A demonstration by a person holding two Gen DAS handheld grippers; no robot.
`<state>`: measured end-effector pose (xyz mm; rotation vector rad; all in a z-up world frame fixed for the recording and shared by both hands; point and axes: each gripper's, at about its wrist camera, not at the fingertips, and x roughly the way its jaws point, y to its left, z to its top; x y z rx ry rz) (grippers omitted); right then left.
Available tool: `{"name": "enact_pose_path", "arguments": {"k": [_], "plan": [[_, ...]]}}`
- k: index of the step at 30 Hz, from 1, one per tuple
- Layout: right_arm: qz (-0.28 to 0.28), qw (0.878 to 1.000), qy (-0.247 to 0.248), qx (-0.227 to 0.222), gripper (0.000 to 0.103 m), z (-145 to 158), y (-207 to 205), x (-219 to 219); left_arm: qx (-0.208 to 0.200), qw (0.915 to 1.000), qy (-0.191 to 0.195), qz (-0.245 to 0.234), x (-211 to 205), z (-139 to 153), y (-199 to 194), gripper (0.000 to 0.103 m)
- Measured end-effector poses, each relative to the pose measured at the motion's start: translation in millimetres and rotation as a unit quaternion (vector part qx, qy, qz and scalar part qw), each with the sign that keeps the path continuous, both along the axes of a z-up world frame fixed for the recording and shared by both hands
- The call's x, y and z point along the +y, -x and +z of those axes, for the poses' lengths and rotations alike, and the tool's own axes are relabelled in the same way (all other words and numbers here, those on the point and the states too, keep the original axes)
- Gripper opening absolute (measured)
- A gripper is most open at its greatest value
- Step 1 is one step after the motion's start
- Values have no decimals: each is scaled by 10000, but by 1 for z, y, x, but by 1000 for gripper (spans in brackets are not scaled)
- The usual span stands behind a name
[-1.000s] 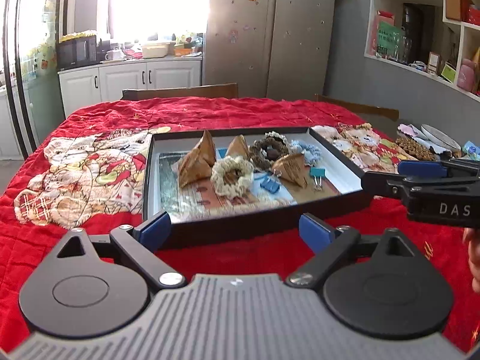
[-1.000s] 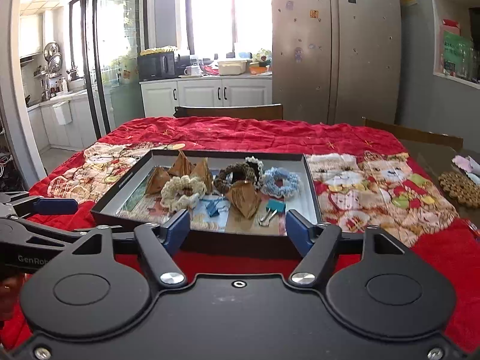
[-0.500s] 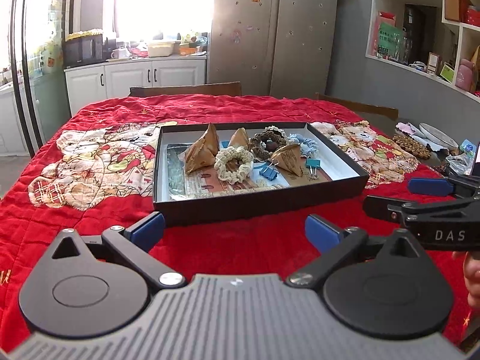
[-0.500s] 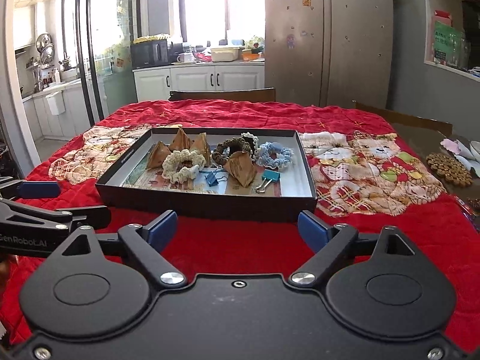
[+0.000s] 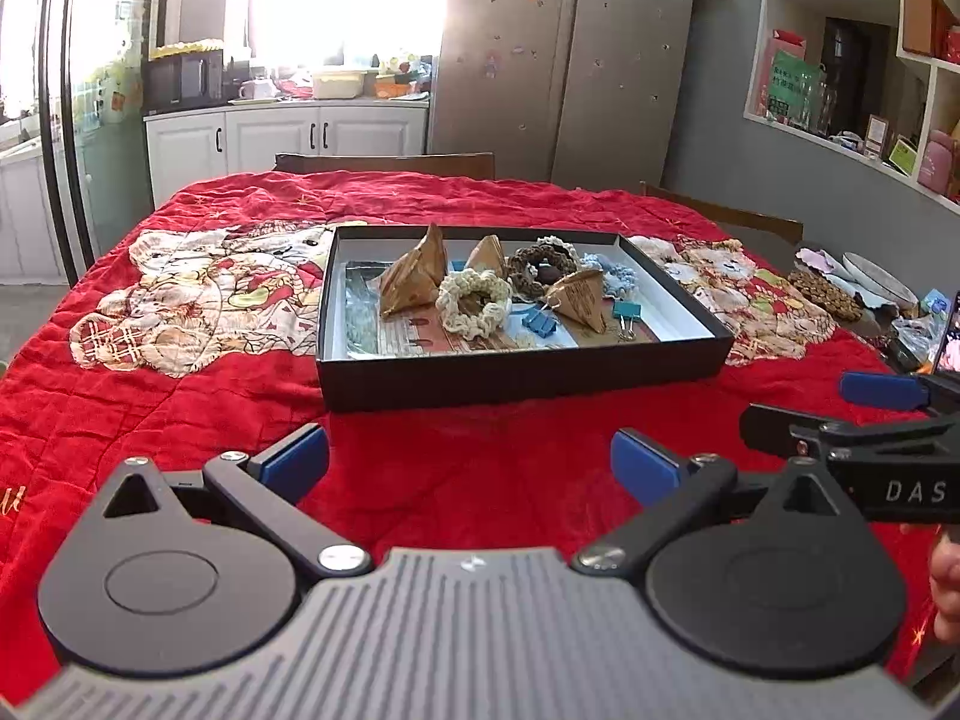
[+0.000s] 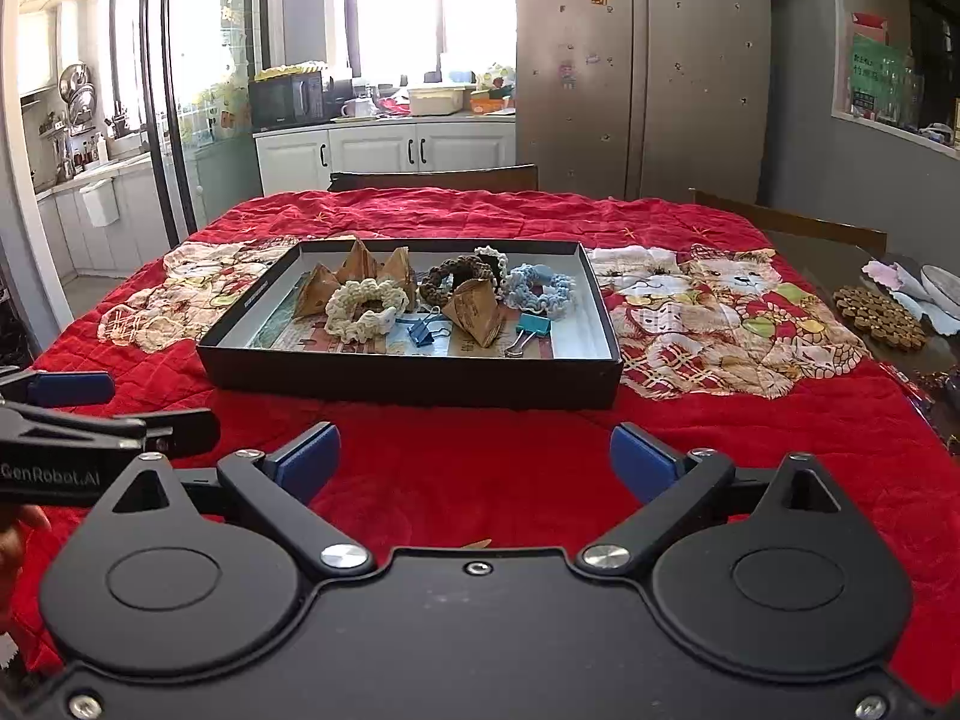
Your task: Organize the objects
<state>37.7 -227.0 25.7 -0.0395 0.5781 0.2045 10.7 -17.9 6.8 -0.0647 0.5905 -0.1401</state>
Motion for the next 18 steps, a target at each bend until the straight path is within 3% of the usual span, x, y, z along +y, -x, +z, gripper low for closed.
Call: {"name": "enact_pose_path", "arguments": {"k": [18], "plan": [[-88,9998,6,200,100,-5,6,0,-80,10000,7,31,-2,6,11,103]]}}
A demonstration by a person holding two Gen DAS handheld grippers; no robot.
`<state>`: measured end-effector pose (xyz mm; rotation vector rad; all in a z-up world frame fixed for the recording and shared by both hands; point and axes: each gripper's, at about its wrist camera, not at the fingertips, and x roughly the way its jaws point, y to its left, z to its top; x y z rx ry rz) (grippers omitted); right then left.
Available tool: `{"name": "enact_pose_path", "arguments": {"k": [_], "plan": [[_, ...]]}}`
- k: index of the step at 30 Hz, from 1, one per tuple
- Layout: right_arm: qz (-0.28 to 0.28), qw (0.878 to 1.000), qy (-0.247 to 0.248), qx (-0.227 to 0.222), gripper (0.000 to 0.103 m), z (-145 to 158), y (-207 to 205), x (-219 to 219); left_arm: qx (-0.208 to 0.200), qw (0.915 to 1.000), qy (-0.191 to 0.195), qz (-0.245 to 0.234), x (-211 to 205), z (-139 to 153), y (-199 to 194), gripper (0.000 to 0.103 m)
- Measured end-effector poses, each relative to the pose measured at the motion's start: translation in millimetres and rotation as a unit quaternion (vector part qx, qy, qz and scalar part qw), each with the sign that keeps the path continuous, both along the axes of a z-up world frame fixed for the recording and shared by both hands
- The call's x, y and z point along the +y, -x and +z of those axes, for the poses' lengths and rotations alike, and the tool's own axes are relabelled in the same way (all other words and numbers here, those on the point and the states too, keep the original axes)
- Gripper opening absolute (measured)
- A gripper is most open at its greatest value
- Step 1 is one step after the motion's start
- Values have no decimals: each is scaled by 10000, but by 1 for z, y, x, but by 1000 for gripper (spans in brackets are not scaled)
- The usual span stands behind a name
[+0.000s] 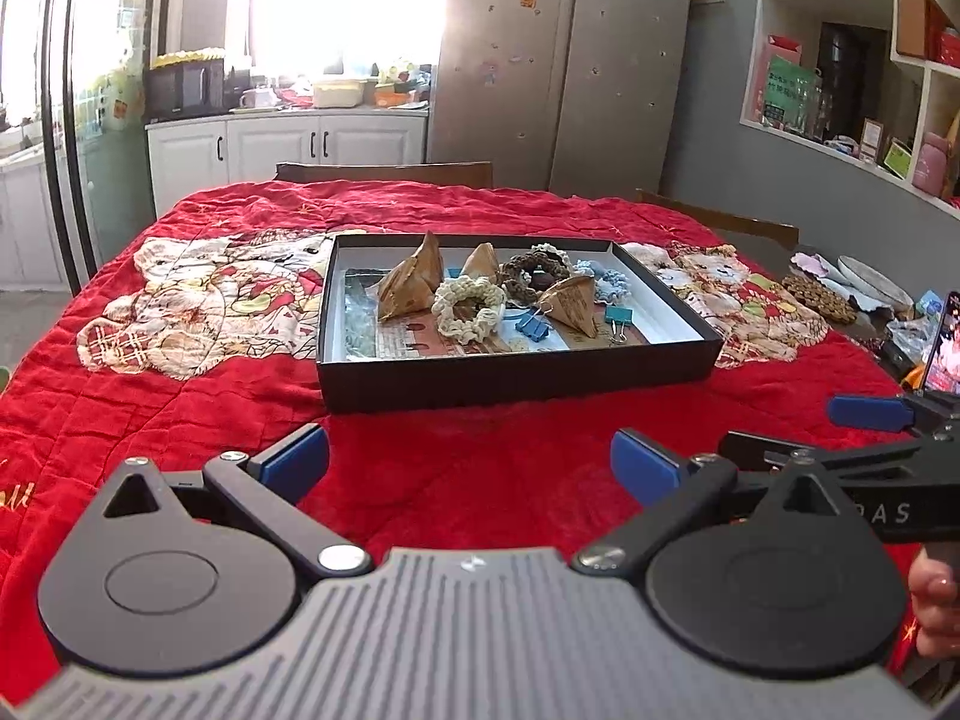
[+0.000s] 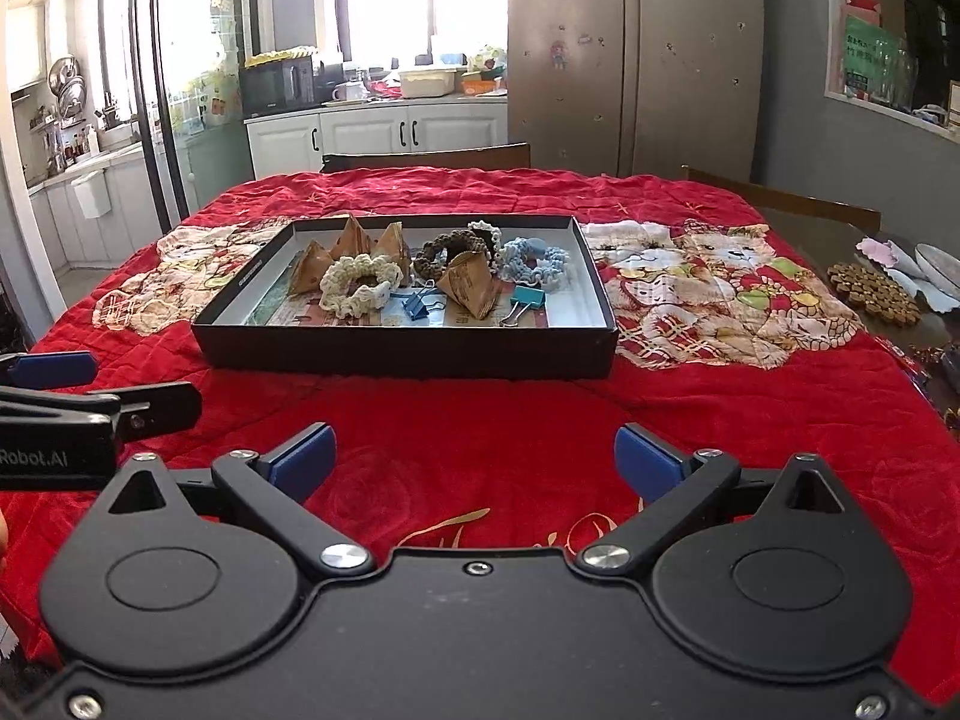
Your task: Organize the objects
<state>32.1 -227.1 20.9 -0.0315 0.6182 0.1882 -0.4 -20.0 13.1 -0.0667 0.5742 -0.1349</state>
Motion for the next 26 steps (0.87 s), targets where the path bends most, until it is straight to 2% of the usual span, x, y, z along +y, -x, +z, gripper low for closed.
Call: {"name": "enact_pose_path", "arguments": {"k": [21,26], "plan": [[-36,9999,62,73,101,-4,0,1,14,9999,-136,-80,-5,-3,4,103],[9,9999,75,105,102,-6,-1,1,-121,9997,-146,-166,-5,-3,6,103]]}}
